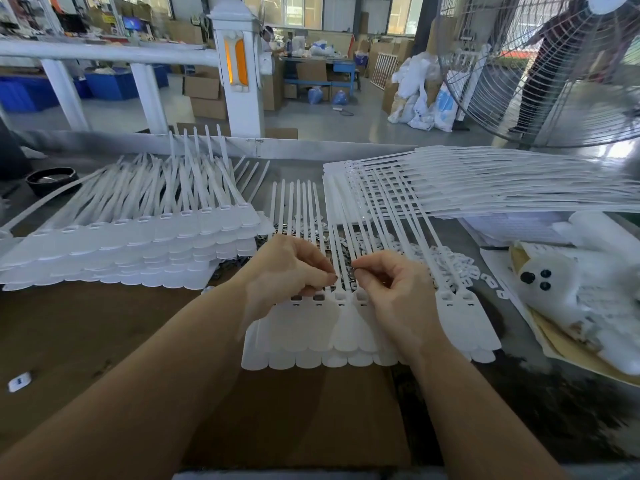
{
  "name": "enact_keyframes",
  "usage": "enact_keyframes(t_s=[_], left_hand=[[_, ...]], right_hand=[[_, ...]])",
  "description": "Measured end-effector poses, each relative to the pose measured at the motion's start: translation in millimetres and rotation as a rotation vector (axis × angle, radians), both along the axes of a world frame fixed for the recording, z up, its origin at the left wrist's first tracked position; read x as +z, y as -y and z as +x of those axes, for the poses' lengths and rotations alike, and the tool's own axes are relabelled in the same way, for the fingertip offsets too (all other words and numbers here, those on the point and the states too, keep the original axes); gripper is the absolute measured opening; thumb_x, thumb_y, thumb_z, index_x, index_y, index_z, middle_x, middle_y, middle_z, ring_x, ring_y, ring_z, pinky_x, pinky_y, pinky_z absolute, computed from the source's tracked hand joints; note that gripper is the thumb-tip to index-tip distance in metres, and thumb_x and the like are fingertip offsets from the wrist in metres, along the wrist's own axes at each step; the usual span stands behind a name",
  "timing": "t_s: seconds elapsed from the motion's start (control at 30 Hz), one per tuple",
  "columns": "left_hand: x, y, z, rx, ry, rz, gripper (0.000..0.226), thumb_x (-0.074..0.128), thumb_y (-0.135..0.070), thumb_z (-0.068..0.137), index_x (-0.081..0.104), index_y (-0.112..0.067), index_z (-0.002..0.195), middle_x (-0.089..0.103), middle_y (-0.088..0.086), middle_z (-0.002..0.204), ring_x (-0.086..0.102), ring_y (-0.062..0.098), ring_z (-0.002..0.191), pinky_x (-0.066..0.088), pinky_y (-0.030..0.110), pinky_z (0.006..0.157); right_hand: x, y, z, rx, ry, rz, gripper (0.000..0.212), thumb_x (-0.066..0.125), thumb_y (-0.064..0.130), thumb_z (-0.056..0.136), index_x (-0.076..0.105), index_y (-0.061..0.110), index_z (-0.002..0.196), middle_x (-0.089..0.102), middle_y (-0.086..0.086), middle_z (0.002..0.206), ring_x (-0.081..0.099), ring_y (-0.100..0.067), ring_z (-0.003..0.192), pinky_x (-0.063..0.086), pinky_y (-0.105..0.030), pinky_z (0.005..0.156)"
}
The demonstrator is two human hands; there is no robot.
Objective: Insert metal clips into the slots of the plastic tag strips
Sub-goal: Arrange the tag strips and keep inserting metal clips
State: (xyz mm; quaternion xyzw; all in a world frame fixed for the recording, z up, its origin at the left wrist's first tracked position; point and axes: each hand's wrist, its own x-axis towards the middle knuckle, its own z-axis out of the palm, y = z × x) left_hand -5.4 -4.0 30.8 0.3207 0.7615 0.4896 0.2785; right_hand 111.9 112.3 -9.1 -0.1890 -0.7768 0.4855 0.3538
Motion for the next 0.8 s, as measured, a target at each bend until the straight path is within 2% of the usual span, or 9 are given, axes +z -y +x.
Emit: enact_keyframes(t_s=[0.13, 0.27, 0.4, 0.5, 0.63, 0.8], left_hand=[[0.6, -1.6, 0.6, -0.025, -0.011, -0.035, 0.004, 0.073, -0.004, 0.076, 0.072, -0.008, 0.076, 0.071, 0.009, 0.068, 0.062, 0.008, 0.055, 0.049, 0.015, 0.052], [1.9, -4.6, 4.0, -0.086, -0.158, -0.109, 0.009, 0.073, -0.015, 0.079, 0.073, -0.021, 0.072, 0.066, -0.011, 0.059, 0.054, -0.004, 0.049, 0.042, 0.01, 0.047], [3.9, -8.1, 6.1, -0.106, -0.291, -0.171, 0.008, 0.074, -0.02, 0.078, 0.073, -0.025, 0.072, 0.065, -0.013, 0.066, 0.056, -0.001, 0.06, 0.039, 0.011, 0.053], [5.9, -8.8, 5.1, -0.118, -0.258, -0.207, 0.008, 0.077, -0.021, 0.075, 0.073, -0.024, 0.069, 0.063, -0.013, 0.06, 0.053, 0.0, 0.054, 0.038, 0.01, 0.046], [8.8, -12.8, 2.9, -0.118, -0.212, -0.27, 0.007, 0.079, -0.023, 0.071, 0.074, -0.023, 0.067, 0.059, -0.01, 0.053, 0.049, 0.004, 0.05, 0.038, 0.016, 0.045], [10.9, -15.7, -0.3, -0.116, -0.147, -0.337, 0.01, 0.081, -0.025, 0.069, 0.073, -0.023, 0.064, 0.056, -0.008, 0.049, 0.047, 0.006, 0.045, 0.033, 0.012, 0.038]], right_hand=[[0.1, 0.5, -0.6, -0.003, 0.009, 0.001, 0.018, 0.063, 0.004, 0.086, 0.068, 0.021, 0.086, 0.068, 0.008, 0.081, 0.064, -0.002, 0.075, 0.053, -0.015, 0.066], [0.7, 0.9, -0.4, -0.009, 0.013, 0.009, 0.017, 0.063, 0.005, 0.085, 0.069, 0.02, 0.086, 0.068, 0.008, 0.081, 0.063, -0.001, 0.075, 0.051, -0.013, 0.067], [1.3, 1.5, 0.3, -0.015, 0.01, -0.005, 0.015, 0.063, 0.005, 0.086, 0.069, 0.019, 0.086, 0.068, 0.006, 0.08, 0.063, 0.0, 0.073, 0.049, -0.01, 0.064], [1.8, 2.0, 0.6, -0.016, 0.013, -0.007, 0.015, 0.063, 0.004, 0.085, 0.069, 0.018, 0.086, 0.068, 0.006, 0.08, 0.063, 0.0, 0.07, 0.049, -0.01, 0.063], [2.3, 2.3, -0.2, -0.011, 0.006, -0.022, 0.014, 0.063, 0.004, 0.085, 0.07, 0.016, 0.087, 0.068, 0.004, 0.079, 0.064, -0.002, 0.067, 0.05, -0.011, 0.061], [2.4, 2.1, 0.6, -0.013, -0.01, -0.034, 0.016, 0.063, 0.003, 0.085, 0.07, 0.017, 0.085, 0.068, 0.004, 0.079, 0.064, -0.003, 0.07, 0.054, -0.016, 0.062]])
